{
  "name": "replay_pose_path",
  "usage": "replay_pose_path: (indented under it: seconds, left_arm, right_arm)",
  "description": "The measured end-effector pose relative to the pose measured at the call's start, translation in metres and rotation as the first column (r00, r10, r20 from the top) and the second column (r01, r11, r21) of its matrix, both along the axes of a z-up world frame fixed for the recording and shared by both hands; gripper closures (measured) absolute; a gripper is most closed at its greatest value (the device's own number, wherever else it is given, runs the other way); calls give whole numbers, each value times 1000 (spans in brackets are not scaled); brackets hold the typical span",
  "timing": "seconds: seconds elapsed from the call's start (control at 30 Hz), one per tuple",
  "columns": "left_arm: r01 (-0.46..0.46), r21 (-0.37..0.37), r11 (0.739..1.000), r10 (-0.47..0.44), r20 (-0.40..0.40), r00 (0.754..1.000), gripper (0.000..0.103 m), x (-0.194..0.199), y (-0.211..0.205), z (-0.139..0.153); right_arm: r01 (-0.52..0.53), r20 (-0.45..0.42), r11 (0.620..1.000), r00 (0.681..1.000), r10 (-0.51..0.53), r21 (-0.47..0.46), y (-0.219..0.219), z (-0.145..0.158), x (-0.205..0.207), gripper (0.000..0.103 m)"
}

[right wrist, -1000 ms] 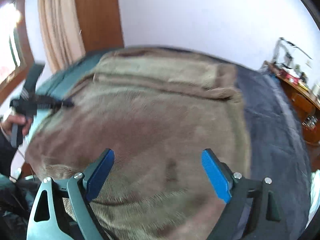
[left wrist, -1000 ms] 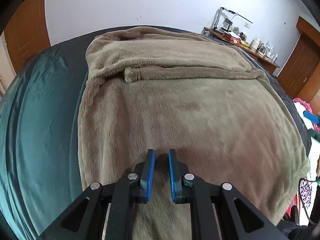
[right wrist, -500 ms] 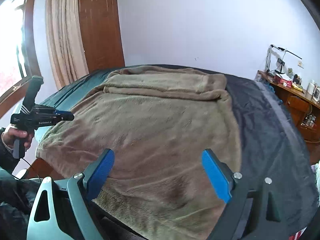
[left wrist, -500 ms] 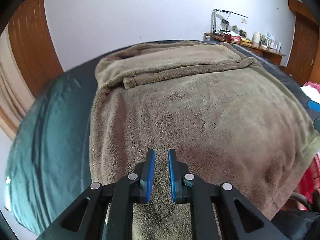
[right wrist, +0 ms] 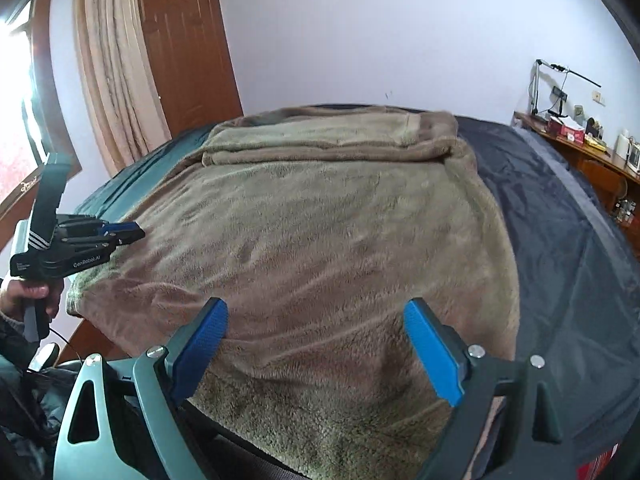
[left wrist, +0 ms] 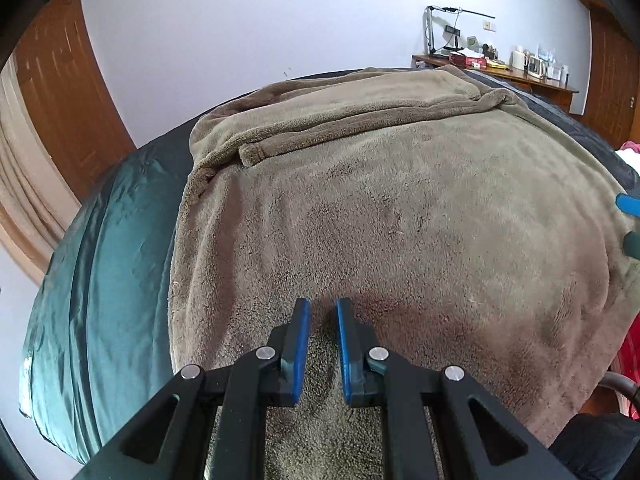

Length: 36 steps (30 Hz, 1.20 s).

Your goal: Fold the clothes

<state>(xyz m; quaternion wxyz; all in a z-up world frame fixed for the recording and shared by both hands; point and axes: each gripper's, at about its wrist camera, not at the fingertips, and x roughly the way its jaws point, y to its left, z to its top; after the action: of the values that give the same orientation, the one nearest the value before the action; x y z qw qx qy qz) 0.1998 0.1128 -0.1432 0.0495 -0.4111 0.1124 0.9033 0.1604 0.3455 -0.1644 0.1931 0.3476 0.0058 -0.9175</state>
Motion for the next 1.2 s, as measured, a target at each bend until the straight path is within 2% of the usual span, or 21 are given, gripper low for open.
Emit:
replay_pose_path:
  seconds: [0.2, 0.43, 0.6, 0.8, 0.97, 1.03, 1.2]
  left_arm:
    - [6, 10, 1000, -6, -1, 1000, 89, 1, -2, -1]
    - [13, 4, 1000, -13, 0, 1000, 89, 0, -1, -2]
    - [24, 11, 1000, -24, 3, 1000, 89, 1, -2, -1]
    - [104, 18, 994, -104, 7, 995, 89, 25, -23, 13]
    - [209, -59, 976, -209, 11, 978, 89, 59, -41, 20]
    - [242, -65, 968, -241, 30, 970, 89, 72, -48, 21]
    - [303, -16, 953, -303, 22, 953, 89, 100, -65, 32]
  right_arm:
    - [2, 40, 999, 999, -4, 38, -7, -18, -4, 10]
    - [-16, 14, 995, 1000, 15, 97, -13, -25, -4, 2]
    - [-14, -5, 992, 1000, 15, 123, -17, -28, -3, 1]
    - [-16, -20, 993, 1000, 19, 116, -15, -28, -2, 1]
    - [-16, -29, 994, 999, 20, 112, -15, -29, -2, 1]
    - [-15, -31, 994, 999, 19, 111, -15, -29, -2, 1]
    - [-13, -33, 994, 999, 16, 110, -15, -29, -2, 1]
